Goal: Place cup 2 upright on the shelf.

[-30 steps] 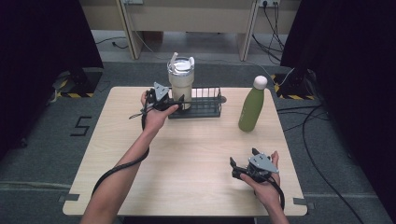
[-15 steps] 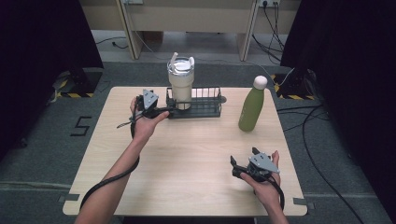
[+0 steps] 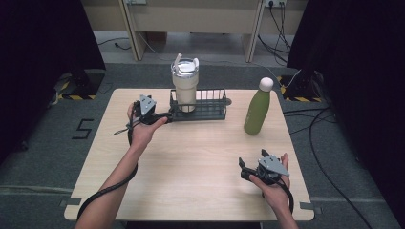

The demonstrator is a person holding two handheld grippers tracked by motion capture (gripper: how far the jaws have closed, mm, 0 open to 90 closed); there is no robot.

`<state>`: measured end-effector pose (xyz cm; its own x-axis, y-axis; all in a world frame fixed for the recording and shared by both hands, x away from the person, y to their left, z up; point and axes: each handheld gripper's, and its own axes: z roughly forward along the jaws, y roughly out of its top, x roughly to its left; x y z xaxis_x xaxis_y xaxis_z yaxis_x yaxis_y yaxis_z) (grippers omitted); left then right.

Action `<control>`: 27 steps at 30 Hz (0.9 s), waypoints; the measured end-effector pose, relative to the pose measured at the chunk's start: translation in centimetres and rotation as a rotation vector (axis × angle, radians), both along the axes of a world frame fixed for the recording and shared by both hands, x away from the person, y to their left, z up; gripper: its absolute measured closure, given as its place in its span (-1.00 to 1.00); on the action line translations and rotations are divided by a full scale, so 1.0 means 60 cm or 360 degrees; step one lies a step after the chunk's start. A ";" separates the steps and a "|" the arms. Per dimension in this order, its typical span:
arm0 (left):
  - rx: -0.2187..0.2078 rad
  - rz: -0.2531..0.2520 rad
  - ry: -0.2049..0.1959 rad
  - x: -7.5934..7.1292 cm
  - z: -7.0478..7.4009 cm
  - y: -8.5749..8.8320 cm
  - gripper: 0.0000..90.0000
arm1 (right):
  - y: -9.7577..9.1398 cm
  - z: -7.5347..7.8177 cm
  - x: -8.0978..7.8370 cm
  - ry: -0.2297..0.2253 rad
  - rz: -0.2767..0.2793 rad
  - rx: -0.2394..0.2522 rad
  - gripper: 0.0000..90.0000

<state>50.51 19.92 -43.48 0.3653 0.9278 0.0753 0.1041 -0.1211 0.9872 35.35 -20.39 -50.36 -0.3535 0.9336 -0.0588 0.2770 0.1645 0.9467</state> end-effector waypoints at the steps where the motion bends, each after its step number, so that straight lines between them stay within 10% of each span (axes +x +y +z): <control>1: -0.0004 0.0002 -0.0004 -0.003 0.001 0.003 -1.00 | -0.001 0.001 0.000 -0.0002 -0.0004 -0.0004 -0.79; 27: -0.0074 0.0059 0.0052 -0.097 -0.050 0.085 -1.00 | -0.038 0.046 0.020 -0.0127 -0.0210 -0.0017 -0.91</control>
<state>44.67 25.04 -46.46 0.3320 0.9431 0.0203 0.1397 -0.0705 0.9877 36.54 -22.65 -47.59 -0.2213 0.9709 -0.0916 0.2211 0.1415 0.9649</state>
